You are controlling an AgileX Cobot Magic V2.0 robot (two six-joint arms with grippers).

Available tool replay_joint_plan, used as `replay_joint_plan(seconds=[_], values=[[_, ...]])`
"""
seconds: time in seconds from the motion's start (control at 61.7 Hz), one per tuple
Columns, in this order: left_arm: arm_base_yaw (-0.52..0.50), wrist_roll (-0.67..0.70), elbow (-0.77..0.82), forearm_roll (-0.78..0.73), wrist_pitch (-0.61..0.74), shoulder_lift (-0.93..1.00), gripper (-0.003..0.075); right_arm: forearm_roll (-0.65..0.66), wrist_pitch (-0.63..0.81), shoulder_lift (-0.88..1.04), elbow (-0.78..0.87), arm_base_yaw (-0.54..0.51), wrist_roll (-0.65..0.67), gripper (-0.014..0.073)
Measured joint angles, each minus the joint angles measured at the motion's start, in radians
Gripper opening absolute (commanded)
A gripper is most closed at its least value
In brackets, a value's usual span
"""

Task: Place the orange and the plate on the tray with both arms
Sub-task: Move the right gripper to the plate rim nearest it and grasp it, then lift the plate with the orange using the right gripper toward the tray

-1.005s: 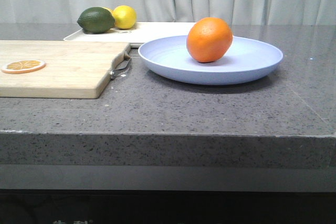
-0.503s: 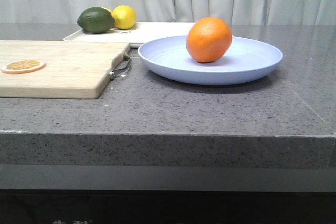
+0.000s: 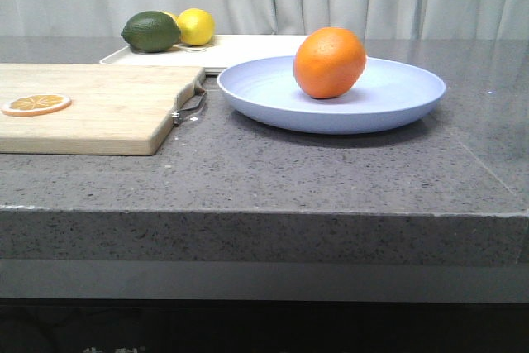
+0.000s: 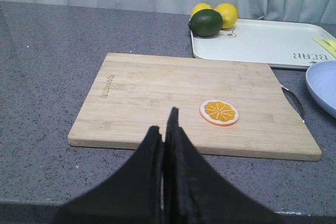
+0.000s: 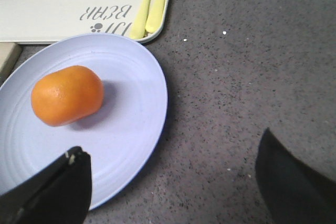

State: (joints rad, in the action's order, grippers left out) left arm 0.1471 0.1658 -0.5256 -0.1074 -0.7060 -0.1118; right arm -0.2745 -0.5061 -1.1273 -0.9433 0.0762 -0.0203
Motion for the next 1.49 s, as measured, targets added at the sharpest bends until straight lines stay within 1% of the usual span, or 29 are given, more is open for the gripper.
replay_joint_plan(seconds=[0.13, 0.259, 0.405, 0.535, 0.827, 0.876, 0.924, 0.989, 1.184, 1.346, 1.395, 1.443, 1.492], values=[[0.0, 0.0, 0.0, 0.0, 0.002, 0.0, -0.0018, -0.009, -0.01, -0.164, -0.108, 0.0, 0.0, 0.064], [0.0, 0.0, 0.0, 0.0, 0.002, 0.0, -0.0018, -0.021, -0.025, -0.297, -0.182, 0.0, 0.0, 0.0635], [0.0, 0.0, 0.0, 0.0, 0.002, 0.0, -0.0018, -0.023, -0.047, -0.413, -0.256, 0.023, 0.0, 0.0566], [0.0, 0.0, 0.0, 0.0, 0.002, 0.0, -0.0018, -0.028, -0.05, -0.482, -0.275, 0.038, 0.0, 0.0518], [0.0, 0.0, 0.0, 0.0, 0.002, 0.0, -0.0018, -0.044, -0.05, -0.552, -0.282, 0.043, 0.0, 0.0515], [0.0, 0.0, 0.0, 0.0, 0.002, 0.0, -0.0018, -0.049, -0.048, -0.56, -0.284, 0.047, 0.0, 0.0504], [0.0, 0.0, 0.0, 0.0, 0.002, 0.0, -0.0018, -0.054, -0.048, -0.567, -0.284, 0.049, 0.0, 0.0477], [0.0, 0.0, 0.0, 0.0, 0.002, 0.0, -0.0018, -0.056, -0.048, -0.573, -0.284, 0.055, 0.0, 0.0413], [0.0, 0.0, 0.0, 0.0, 0.002, 0.0, -0.0018, -0.066, -0.054, -0.576, -0.284, 0.058, 0.0, 0.0257], [0.0, 0.0, 0.0, 0.0, 0.002, 0.0, -0.0018, -0.067, -0.068, -0.576, -0.284, 0.058, 0.0, 0.0077], [0.0, 0.0, 0.0, 0.0, 0.002, 0.0, -0.0018, -0.07, -0.068, -0.576, -0.284, 0.058, 0.0, 0.0011], [0.0, 0.0, 0.0, 0.0, 0.002, 0.0, -0.0018, -0.085, -0.068, -0.576, -0.285, 0.058, 0.011, -0.0029], [0.0, 0.0, 0.0, 0.0, 0.002, 0.0, -0.0018, -0.094, -0.068, -0.576, -0.286, 0.058, 0.013, -0.0048]])
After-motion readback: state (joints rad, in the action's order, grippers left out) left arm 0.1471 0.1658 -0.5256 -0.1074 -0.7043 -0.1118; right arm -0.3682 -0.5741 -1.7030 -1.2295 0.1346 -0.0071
